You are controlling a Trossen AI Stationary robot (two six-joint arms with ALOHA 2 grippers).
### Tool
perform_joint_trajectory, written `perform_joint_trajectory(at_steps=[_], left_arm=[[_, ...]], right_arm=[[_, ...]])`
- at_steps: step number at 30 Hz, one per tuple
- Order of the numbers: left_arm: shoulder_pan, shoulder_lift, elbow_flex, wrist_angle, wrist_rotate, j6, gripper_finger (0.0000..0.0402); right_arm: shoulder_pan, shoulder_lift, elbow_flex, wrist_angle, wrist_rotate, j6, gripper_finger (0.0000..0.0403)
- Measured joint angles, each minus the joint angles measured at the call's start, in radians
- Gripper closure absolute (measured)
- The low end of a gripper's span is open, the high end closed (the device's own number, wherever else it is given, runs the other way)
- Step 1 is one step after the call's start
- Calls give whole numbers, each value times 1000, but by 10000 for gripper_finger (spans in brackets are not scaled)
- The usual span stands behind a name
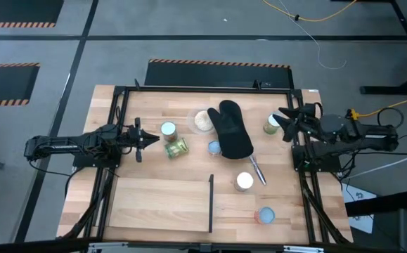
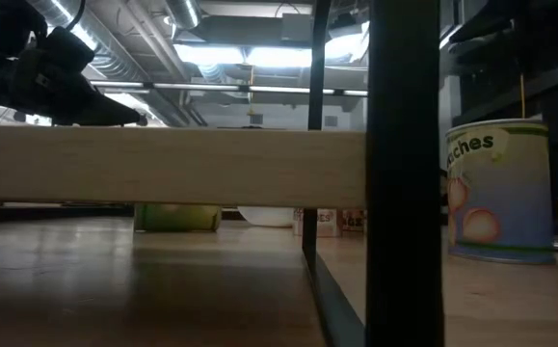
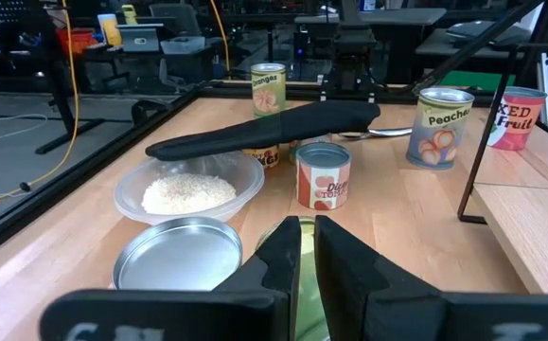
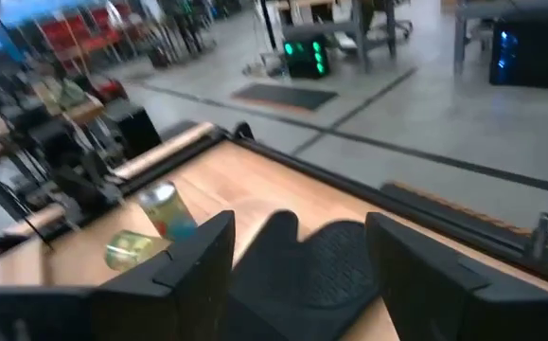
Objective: Pick and place cans onto a shelf
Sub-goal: Put the right green canned orange on the shelf
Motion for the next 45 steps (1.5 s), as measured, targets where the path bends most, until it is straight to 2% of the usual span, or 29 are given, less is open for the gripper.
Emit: perform_joint_trajectory(at_steps=[4, 10, 15, 20, 26, 33, 45], left_arm=[[0, 0, 0, 0, 0, 0, 374], [0, 0, 0, 0, 0, 0, 374], [0, 0, 0, 0, 0, 0, 374], [0, 0, 0, 0, 0, 0, 374], [0, 0, 0, 0, 0, 0, 374], [0, 0, 0, 0, 0, 0, 374], [0, 0, 0, 0, 0, 0, 374]], right_arm=[[-35, 99, 80, -99, -1, 16, 163], [-149, 224, 194, -285, -9, 72, 163], [-250, 304, 233, -403, -109, 121, 163], [-326, 385, 208, -418, -241, 120, 163], [-396, 497, 208, -442, -255, 119, 163], [-458, 590, 207, -458, -354, 119, 163], [-483, 699, 207, -481, -378, 118, 163]])
